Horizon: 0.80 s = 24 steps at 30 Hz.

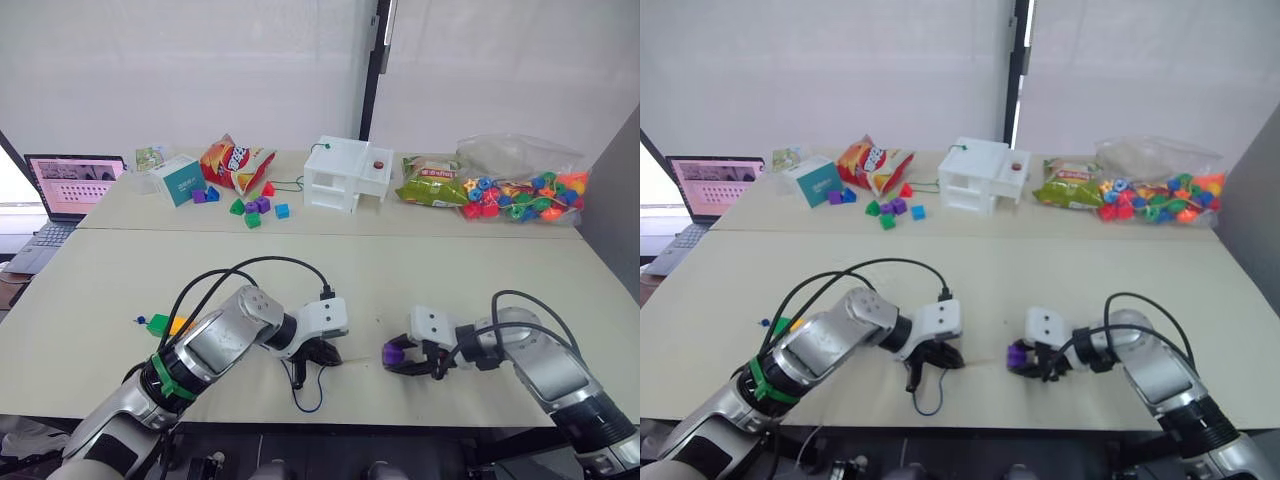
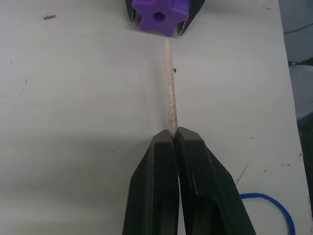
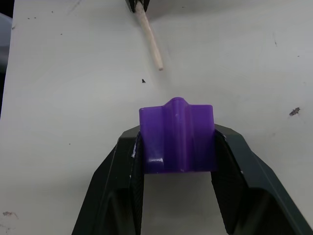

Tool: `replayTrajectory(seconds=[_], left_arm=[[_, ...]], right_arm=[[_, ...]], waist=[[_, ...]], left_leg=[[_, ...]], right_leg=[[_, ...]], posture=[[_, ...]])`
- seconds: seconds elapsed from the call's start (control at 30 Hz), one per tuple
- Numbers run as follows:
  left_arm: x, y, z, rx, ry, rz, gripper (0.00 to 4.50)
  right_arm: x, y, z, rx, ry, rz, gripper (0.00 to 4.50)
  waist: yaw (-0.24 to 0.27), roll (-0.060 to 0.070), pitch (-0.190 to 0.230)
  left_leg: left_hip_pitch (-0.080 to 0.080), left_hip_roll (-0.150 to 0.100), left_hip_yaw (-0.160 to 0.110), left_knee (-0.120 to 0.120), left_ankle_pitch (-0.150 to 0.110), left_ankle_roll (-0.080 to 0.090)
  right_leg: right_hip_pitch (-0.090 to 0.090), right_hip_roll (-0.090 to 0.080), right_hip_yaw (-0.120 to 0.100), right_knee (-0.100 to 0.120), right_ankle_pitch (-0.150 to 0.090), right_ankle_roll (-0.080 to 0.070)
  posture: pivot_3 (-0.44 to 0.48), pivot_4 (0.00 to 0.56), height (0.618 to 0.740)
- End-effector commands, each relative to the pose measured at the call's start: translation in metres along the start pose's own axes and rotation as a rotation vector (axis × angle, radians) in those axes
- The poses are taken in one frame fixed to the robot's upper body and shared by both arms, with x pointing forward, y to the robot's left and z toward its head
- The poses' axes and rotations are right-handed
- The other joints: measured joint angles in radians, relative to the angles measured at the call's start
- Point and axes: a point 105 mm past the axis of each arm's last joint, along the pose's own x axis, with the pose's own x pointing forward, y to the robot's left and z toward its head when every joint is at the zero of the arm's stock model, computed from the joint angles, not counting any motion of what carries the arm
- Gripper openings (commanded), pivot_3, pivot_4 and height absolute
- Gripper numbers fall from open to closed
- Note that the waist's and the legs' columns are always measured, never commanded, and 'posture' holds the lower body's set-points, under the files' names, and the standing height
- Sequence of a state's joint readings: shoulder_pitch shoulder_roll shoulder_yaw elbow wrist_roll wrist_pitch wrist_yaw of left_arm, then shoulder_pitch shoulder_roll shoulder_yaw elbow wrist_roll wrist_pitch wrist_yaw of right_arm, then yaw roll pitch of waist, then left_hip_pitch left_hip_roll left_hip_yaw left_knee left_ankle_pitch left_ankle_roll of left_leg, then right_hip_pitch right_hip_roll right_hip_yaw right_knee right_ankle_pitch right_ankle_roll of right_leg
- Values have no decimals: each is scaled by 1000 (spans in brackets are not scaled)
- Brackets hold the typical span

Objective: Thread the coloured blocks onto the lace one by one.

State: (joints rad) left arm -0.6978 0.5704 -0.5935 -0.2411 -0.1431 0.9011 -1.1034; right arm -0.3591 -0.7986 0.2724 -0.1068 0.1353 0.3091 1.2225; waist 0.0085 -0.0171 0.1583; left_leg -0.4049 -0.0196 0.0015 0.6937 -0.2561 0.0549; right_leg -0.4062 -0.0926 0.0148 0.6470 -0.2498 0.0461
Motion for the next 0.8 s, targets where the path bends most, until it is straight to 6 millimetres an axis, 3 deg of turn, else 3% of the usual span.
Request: replayTrajectory(seconds=[0.03,0.8], left_arm=[[-1,1,6,39,3,7,0],[9,-4,20,65,-23,-30,0]], right_arm=[[3,8,0,-13,19,32,1368],[9,16,9,-26,24,73,1368]], waist=[[0,0,0],[2,0,0]], left_leg=[[0,0,0,0,0,0],[0,0,0,1,0,0]], right_leg=[[0,0,0,0,0,0],[0,0,0,0,0,0]], posture=[[0,150,740],[0,150,740]])
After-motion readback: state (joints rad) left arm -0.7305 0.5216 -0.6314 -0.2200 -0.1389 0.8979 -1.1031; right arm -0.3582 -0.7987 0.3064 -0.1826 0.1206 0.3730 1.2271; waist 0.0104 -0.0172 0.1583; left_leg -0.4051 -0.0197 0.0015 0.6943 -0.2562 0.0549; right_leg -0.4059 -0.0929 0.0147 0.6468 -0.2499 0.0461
